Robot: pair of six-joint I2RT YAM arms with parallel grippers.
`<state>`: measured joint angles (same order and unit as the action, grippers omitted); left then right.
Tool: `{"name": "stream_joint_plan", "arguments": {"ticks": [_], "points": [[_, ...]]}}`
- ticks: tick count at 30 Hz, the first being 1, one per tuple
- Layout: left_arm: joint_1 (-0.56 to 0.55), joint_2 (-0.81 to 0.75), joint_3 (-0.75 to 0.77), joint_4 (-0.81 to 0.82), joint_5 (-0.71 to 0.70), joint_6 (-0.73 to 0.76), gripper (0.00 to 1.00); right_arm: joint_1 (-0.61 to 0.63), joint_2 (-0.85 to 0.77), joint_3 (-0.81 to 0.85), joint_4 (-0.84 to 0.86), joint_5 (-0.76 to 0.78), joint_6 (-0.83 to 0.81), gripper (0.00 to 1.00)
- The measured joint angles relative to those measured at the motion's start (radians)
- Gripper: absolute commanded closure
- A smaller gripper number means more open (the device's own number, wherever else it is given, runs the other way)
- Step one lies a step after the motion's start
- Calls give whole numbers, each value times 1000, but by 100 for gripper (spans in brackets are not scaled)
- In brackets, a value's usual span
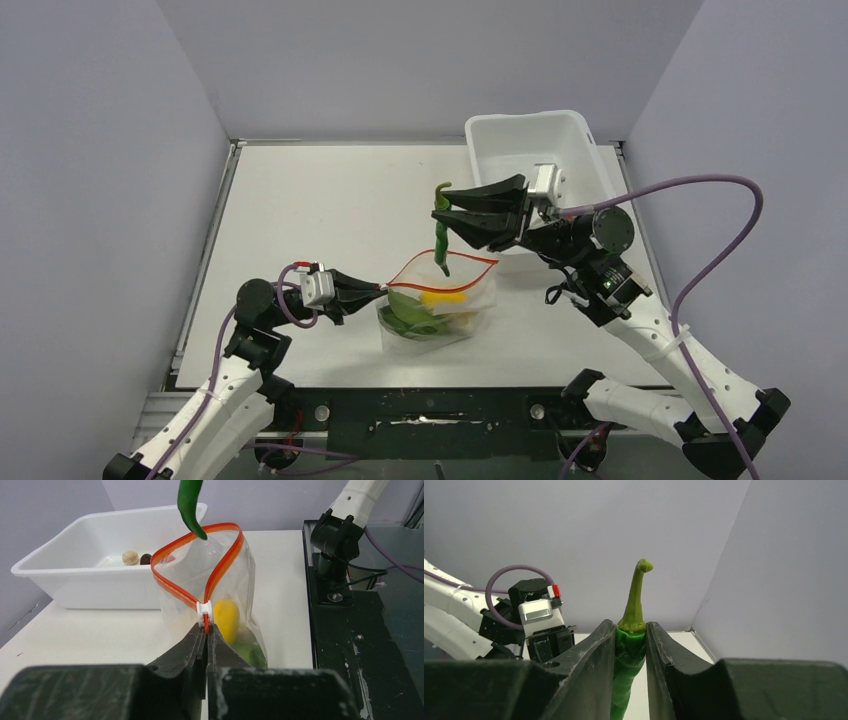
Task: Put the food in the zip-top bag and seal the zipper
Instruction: Place the fake vegetable in the zipper food storage bag.
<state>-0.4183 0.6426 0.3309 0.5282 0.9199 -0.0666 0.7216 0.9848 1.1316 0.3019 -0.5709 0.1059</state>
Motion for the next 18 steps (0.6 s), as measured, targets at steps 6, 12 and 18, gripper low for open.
{"name": "stream_joint_plan", "arguments": {"ticks": [6, 12, 18], "points": [[0, 0, 0, 0, 1, 2, 100, 0, -7, -86, 0, -17, 35, 85], [0, 0, 0, -1, 2, 4, 100, 0, -13, -123, -30, -18, 51, 85], [0, -4, -3, 0, 8, 9, 100, 0, -30, -169, -88, -18, 80, 85]]}}
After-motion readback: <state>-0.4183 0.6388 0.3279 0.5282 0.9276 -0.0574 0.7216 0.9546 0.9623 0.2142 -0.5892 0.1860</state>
